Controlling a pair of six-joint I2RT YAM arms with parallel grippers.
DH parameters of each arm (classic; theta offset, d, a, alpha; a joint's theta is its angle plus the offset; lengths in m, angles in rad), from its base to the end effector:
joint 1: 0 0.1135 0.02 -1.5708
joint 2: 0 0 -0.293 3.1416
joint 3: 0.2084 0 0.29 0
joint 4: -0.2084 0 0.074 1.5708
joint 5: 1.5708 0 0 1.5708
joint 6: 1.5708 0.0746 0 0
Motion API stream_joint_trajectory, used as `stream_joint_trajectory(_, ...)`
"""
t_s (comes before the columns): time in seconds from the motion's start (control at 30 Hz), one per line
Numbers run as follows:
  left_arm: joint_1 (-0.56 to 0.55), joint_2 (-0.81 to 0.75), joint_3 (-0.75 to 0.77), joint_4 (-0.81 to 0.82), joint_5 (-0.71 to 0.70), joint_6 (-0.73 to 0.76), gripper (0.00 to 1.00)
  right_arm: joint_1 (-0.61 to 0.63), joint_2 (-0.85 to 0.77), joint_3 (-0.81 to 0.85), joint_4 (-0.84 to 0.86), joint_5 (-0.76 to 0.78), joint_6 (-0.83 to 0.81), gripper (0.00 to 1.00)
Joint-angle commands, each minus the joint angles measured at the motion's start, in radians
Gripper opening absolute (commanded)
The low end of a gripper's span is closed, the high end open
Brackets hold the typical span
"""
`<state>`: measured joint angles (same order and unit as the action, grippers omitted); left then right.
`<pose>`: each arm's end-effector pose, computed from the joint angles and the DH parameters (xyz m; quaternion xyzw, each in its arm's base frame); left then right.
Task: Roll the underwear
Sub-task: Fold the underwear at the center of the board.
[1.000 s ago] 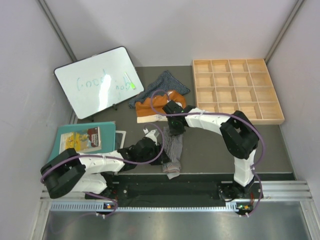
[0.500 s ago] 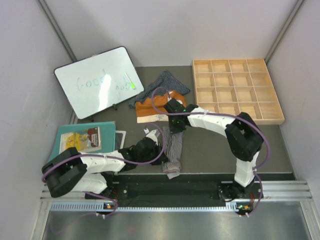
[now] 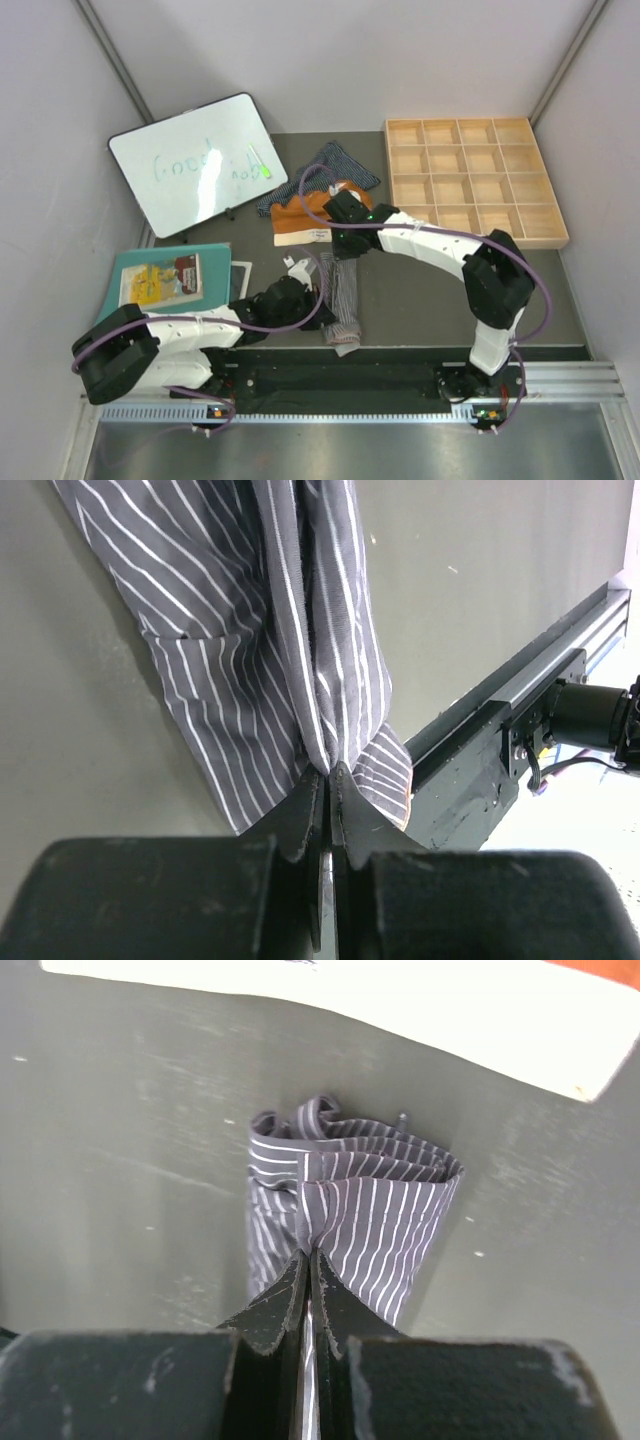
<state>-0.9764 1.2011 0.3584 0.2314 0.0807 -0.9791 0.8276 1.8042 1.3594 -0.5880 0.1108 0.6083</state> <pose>0.1458 -0.2264 0.1297 0.0174 0.8864 -0.4024 0.2281 0.3076 0.3225 0.2034 -0.0907 0.9584 0.1344 0.2350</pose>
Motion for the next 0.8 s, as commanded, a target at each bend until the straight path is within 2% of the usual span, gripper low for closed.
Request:
stream_joint_trajectory(0.0, -0.005, -0.043, -0.027, -0.006, -0.019, -0.013, 0.0, 0.041, 0.024, 0.089, 0.022, 0.004, -0.015, 0.0)
stream_joint_trajectory(0.47, -0.007, -0.103, -0.059, -0.072, -0.038, -0.03, 0.01, 0.068, 0.145, 0.124, 0.068, -0.089, -0.022, 0.0)
stream_joint_trajectory(0.57, -0.007, -0.15, -0.064, -0.116, -0.052, -0.036, 0.15, 0.068, 0.162, 0.125, 0.083, -0.106, -0.024, 0.0)
stream_joint_trajectory(0.6, -0.007, -0.164, -0.068, -0.127, -0.055, -0.036, 0.24, 0.068, 0.162, 0.126, 0.086, -0.114, -0.025, 0.0)
stream_joint_trajectory(0.63, -0.007, -0.176, -0.07, -0.138, -0.061, -0.039, 0.28, 0.068, 0.159, 0.126, 0.091, -0.146, -0.027, 0.02)
stream_joint_trajectory(0.73, -0.007, -0.225, -0.073, -0.185, -0.067, -0.046, 0.47, 0.068, 0.126, 0.127, 0.102, -0.18, -0.036, 0.26)
stream_joint_trajectory(0.77, -0.007, -0.25, -0.076, -0.204, -0.067, -0.049, 0.51, 0.07, 0.112, 0.127, 0.103, -0.186, -0.044, 0.4)
